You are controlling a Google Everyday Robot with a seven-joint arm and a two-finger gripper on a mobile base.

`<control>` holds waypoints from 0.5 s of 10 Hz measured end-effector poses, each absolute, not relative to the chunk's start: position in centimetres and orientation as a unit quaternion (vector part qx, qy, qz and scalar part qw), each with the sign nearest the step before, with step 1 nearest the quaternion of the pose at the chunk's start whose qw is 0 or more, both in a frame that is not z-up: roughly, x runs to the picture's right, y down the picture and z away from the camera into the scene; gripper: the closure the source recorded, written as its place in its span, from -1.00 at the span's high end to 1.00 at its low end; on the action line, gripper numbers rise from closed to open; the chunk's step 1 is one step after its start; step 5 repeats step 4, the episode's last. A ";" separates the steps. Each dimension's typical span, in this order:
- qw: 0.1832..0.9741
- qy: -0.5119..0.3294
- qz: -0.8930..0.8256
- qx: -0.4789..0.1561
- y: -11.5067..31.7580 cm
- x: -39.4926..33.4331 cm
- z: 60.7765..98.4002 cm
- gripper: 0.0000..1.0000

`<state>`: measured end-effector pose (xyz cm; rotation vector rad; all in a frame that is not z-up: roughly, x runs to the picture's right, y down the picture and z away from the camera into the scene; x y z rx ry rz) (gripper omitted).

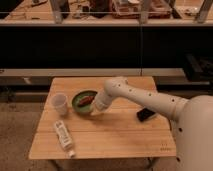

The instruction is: Drag the ceramic bowl in a circle

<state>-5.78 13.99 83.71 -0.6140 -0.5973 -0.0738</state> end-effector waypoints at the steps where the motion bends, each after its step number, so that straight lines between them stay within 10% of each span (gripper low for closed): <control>1: 0.905 -0.288 -0.027 -0.310 15.6 -4.4 83.1 -0.86; 5: 0.904 -0.289 -0.025 -0.315 16.1 -4.2 82.8 -0.86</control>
